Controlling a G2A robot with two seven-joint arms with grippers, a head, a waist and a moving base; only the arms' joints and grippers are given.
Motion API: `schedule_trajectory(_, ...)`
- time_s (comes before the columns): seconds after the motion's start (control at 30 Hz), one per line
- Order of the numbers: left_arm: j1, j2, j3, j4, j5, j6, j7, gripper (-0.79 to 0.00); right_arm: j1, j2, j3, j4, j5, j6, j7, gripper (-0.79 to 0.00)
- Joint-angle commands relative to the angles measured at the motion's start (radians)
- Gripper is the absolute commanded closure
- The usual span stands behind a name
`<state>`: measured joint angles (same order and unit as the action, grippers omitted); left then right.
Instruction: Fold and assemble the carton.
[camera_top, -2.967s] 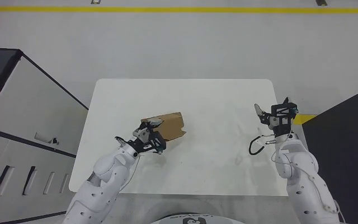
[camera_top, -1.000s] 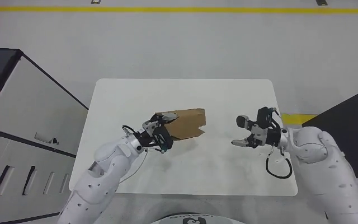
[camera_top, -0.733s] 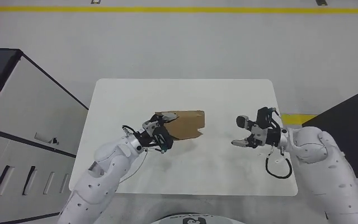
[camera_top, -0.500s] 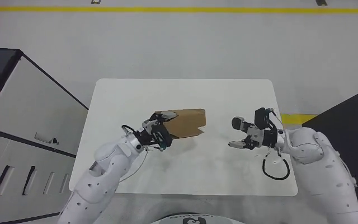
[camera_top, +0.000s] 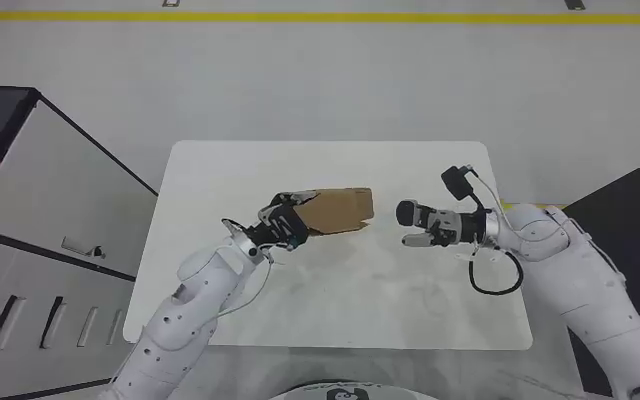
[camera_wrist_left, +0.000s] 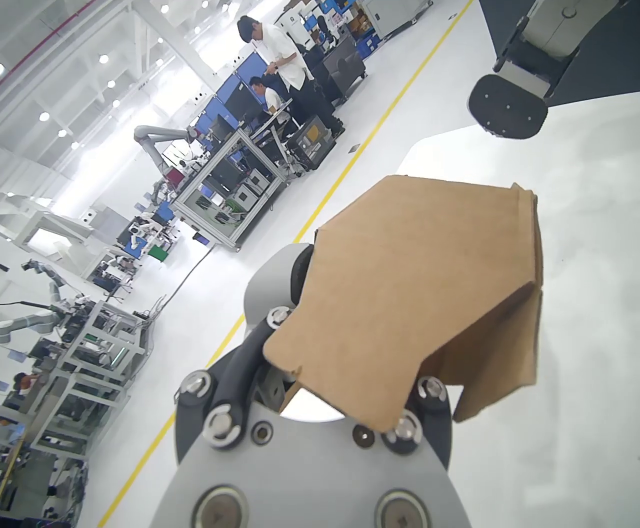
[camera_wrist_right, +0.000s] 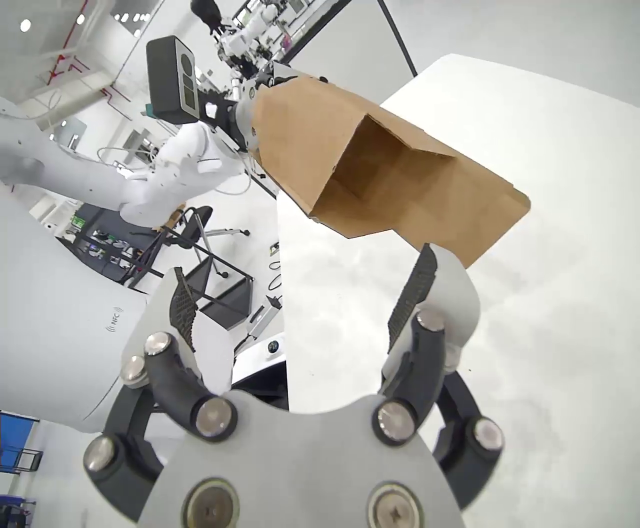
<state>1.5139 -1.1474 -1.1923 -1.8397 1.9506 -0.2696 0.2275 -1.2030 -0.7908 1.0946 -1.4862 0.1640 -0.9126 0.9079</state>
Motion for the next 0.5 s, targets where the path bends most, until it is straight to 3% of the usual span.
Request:
schedule_trajectory(0.0,0.001,0.0,0.0,0.0,0.0,0.0,0.001,0.0,0.0,0.0,0.001,0.0,-0.008,0.0,0.0,-0.785)
schedule_trajectory(0.1,0.003,-0.001,0.001,0.002,-0.024,0.0,-0.003,0.0,-0.011,-0.004,-0.011,-0.01,0.026,0.034,-0.021,-0.785)
schedule_trajectory(0.47,0.004,-0.003,0.018,0.01,-0.05,-0.013,0.012,0.0,0.071,-0.014,-0.12,0.046,0.366,0.149,0.149,-0.785)
